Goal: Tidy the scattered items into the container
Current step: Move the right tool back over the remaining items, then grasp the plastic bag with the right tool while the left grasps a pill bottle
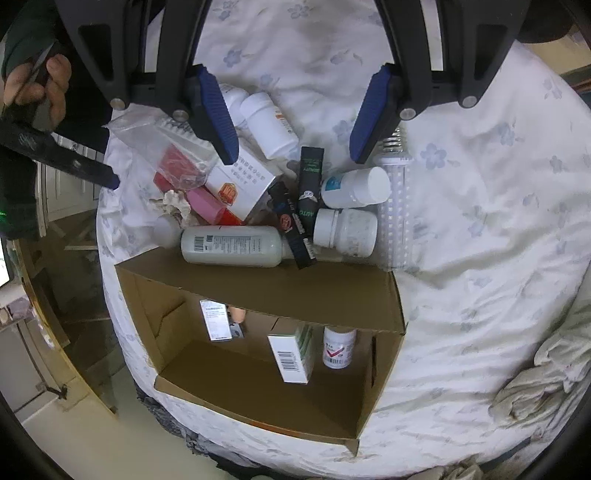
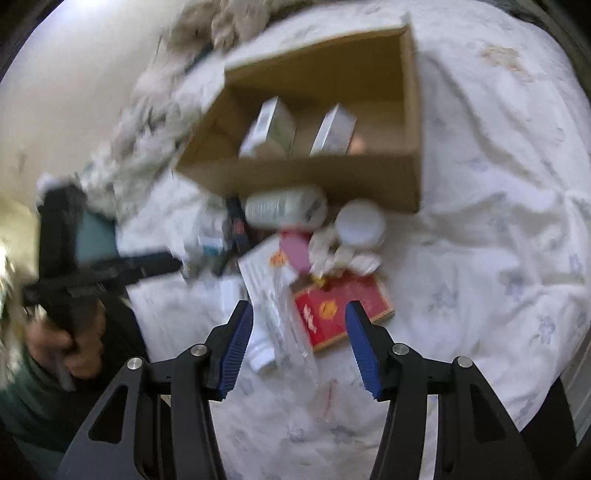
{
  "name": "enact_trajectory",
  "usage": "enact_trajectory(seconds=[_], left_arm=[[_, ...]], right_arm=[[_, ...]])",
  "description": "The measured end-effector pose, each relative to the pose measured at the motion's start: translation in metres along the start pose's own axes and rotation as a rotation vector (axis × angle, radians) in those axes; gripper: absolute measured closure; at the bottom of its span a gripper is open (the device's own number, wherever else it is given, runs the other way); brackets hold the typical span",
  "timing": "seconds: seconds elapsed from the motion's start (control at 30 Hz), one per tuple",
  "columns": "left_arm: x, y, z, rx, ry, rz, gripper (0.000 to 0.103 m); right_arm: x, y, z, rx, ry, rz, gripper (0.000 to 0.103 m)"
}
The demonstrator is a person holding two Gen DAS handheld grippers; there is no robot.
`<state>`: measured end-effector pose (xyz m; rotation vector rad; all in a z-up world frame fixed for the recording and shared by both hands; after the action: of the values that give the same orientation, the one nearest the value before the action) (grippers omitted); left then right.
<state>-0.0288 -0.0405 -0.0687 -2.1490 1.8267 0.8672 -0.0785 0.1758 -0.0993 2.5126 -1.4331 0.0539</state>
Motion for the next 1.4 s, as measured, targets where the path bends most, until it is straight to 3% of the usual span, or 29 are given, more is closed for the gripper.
enact_trajectory(seconds=[0.07,0.13,0.17,0.3,0.4,0.57,0.67,0.77,0.93,1.07,1.4], left_arm=[[0.000,0.000,0.003,0.011,0.005,0.005,0.040],[0.000,-0.001,0.006,0.022,0.014,0.014,0.040],[-0.001,-0.001,0.007,0.027,0.018,0.018,0.040],[-0.001,-0.006,0.017,0.077,0.033,0.031,0.040],[0.001,-0.011,0.026,0.112,0.052,0.036,0.040],[-0.007,-0.018,0.038,0.164,0.009,0.059,0.040],[-0.022,-0.024,0.043,0.188,0.020,0.147,0.040],[-0.029,-0.034,0.051,0.220,0.083,0.227,0.040],[-0.035,-0.041,0.055,0.236,0.089,0.266,0.039],[-0.047,-0.043,0.050,0.207,0.061,0.309,0.026],[-0.064,-0.047,0.044,0.208,0.035,0.325,0.025]], right_arm=[[0.016,0.001,0.003,0.003,-0.016,-0.075,0.048],[0.030,0.001,0.007,0.009,-0.038,-0.148,0.061],[0.033,-0.002,0.012,0.015,-0.060,-0.176,0.074],[0.044,-0.005,0.027,0.028,-0.125,-0.246,0.076],[0.043,-0.004,0.017,0.000,-0.106,-0.244,0.083],[0.022,0.002,-0.022,-0.090,-0.033,-0.148,0.087],[0.002,0.010,-0.054,-0.173,0.019,-0.061,0.087],[-0.011,0.016,-0.078,-0.268,0.041,0.024,0.087],[-0.023,0.030,-0.100,-0.368,0.085,0.158,0.087],[-0.028,0.033,-0.113,-0.407,0.117,0.201,0.087],[-0.031,0.030,-0.123,-0.420,0.145,0.219,0.098]])
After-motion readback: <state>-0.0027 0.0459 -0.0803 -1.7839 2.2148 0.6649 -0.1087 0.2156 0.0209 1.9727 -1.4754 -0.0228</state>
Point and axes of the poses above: each gripper's, at about its wrist camera, not at the fingertips, and z roughly the way its jaws point, x to its left, y to its top, the point moved 3 cm from there along z, roughly the way its jaws point, and after that the axes turned 15 degrees about -y, right-handed, at the moved point
